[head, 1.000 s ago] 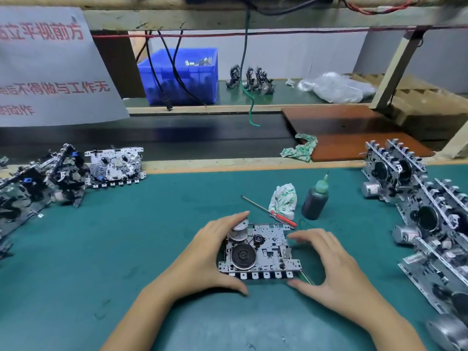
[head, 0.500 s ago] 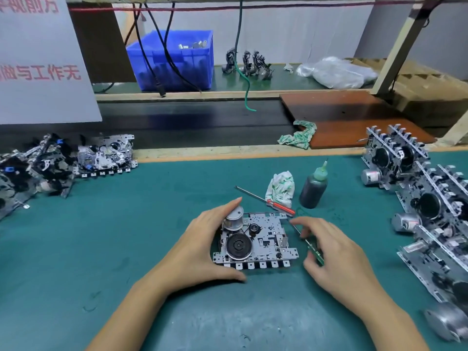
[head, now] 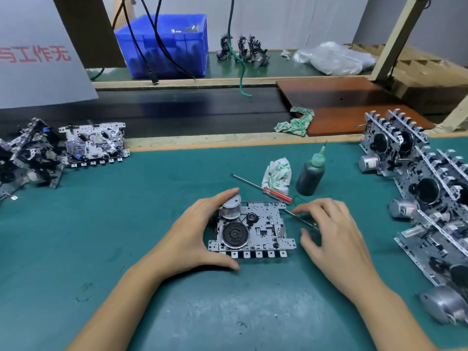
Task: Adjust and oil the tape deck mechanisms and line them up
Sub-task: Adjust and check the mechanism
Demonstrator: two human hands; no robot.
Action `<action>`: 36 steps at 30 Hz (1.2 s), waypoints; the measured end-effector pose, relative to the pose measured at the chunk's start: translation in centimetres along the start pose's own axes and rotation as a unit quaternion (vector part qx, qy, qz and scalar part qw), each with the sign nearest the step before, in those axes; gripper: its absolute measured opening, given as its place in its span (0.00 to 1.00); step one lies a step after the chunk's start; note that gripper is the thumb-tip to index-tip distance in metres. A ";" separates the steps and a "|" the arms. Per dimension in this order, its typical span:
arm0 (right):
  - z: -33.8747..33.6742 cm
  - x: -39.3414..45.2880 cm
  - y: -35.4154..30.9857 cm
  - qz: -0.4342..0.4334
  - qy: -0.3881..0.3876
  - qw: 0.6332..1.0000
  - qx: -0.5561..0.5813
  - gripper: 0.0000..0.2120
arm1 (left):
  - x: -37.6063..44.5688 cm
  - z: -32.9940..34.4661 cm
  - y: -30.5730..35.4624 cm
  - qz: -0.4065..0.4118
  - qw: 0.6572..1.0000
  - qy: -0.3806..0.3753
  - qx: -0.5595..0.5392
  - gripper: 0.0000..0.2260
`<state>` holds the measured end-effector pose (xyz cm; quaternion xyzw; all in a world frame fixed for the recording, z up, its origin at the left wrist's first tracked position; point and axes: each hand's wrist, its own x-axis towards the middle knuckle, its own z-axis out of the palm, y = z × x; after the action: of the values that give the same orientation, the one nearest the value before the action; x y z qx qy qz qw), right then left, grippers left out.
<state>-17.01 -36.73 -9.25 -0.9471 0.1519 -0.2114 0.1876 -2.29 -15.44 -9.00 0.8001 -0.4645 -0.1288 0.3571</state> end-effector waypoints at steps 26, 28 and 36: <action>-1.8 2.1 -3.5 -0.053 -0.217 0.974 0.048 0.56 | -0.1 0.3 -0.2 0.017 1.000 0.001 0.006 0.51; -1.5 3.0 -4.3 -0.089 -0.258 0.961 -0.054 0.63 | -0.1 0.4 -0.3 0.024 1.000 0.004 0.009 0.50; -0.7 5.2 -5.0 -0.187 -0.273 0.927 -0.176 0.49 | 0.0 0.8 -0.5 0.020 0.999 0.029 -0.039 0.57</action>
<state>-11.77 -34.38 -4.78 -0.9972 -0.0507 0.0537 0.0094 -2.38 -15.66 -9.87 0.7792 -0.4645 -0.1162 0.4045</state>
